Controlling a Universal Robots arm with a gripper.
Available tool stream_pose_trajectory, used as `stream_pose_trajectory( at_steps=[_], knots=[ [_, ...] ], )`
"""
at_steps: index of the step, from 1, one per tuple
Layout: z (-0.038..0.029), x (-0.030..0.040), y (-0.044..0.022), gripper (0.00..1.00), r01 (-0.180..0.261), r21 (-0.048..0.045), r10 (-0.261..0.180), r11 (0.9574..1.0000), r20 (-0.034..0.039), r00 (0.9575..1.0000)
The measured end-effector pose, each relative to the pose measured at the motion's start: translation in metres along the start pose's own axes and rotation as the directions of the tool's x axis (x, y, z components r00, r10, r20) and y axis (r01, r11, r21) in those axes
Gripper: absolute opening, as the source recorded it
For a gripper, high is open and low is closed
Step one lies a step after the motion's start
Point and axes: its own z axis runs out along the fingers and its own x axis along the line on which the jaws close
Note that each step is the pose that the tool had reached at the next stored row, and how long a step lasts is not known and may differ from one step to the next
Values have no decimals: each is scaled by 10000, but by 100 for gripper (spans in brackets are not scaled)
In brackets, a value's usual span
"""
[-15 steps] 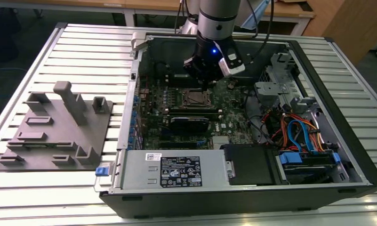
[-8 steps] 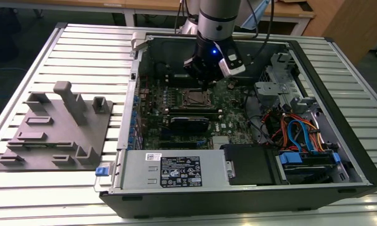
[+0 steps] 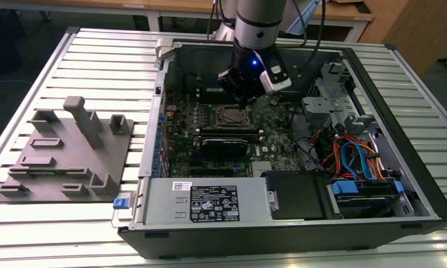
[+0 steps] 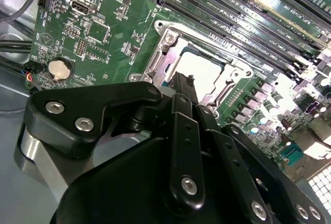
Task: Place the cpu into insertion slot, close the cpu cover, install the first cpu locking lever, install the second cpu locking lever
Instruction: 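Install the second cpu locking lever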
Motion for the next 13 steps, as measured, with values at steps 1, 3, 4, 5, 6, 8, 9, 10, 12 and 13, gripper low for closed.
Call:
stream_pose_trajectory(
  at_steps=[1,3,4,5,6,8,9,10,12,13],
  knots=[
    [0,0,-3,10,0,0,0,10000,0,10000],
    [1,0,-3,10,-2,0,2,10000,0,10000],
    [0,0,-4,10,-1,1,1,10000,0,10000],
    [0,0,-5,10,0,1,0,10000,0,10000],
    [0,0,-5,10,0,0,0,10000,0,10000],
    [0,0,-5,10,0,0,0,10000,0,10000],
    [0,0,-5,10,0,0,0,10000,0,10000],
    [0,0,-5,10,0,0,0,10000,0,10000],
    [0,0,-6,10,0,0,0,10000,0,10000],
    [-4,0,-6,10,0,2,0,10000,-1,10000]
  ],
)
